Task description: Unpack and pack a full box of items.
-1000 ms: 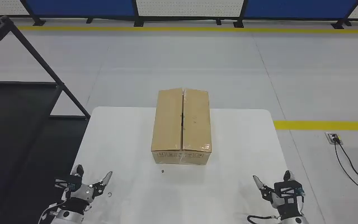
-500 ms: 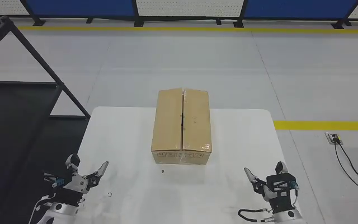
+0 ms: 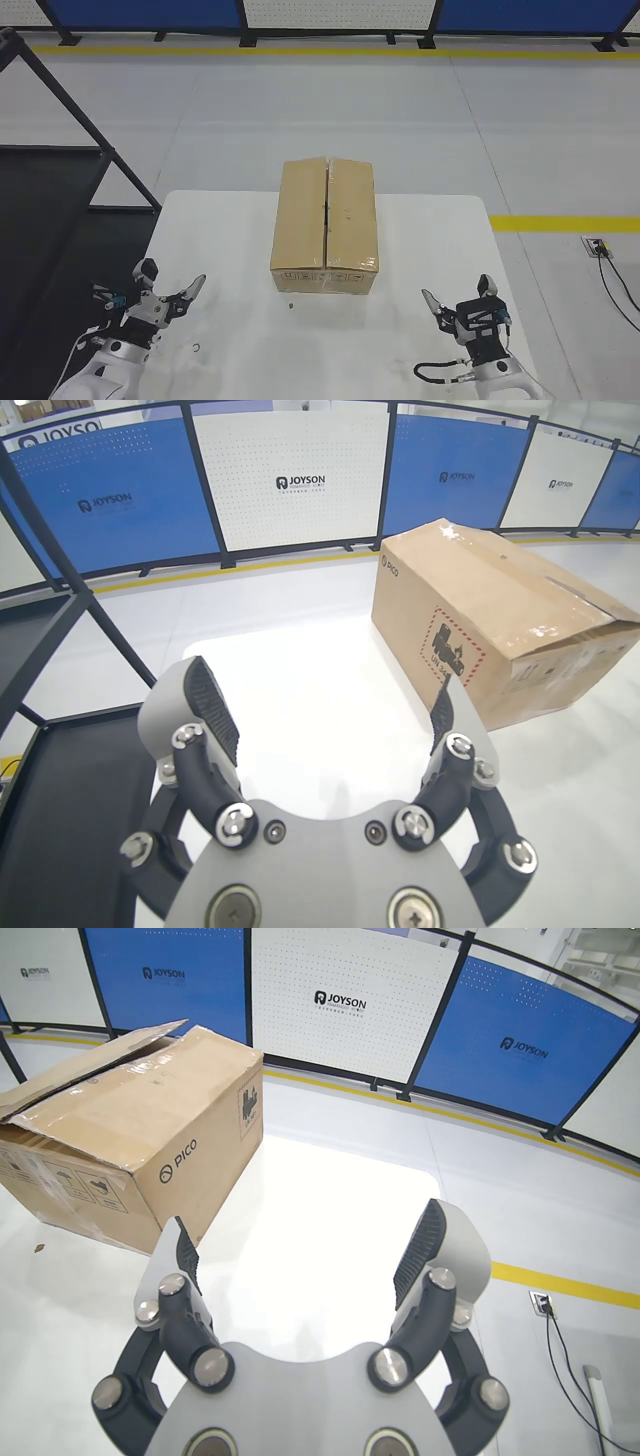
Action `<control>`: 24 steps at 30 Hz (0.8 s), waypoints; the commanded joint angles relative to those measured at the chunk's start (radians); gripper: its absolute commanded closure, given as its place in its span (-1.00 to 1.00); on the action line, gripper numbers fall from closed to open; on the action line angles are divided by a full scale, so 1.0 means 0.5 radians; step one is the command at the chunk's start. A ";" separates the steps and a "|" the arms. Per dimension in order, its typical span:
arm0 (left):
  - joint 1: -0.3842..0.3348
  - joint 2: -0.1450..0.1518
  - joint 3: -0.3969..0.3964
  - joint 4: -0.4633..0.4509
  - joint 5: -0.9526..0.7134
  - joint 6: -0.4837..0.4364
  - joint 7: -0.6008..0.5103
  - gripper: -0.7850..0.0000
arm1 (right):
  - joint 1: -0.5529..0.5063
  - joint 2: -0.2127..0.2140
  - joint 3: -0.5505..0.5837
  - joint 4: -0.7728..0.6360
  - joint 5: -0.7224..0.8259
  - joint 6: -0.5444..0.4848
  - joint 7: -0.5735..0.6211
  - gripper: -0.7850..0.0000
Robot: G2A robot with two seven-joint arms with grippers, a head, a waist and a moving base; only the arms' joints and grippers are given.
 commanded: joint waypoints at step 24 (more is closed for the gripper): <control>-0.308 -0.026 0.268 0.123 0.138 0.218 -0.145 -1.00 | 0.160 -0.009 -0.201 0.045 -0.478 -0.144 -0.210 -1.00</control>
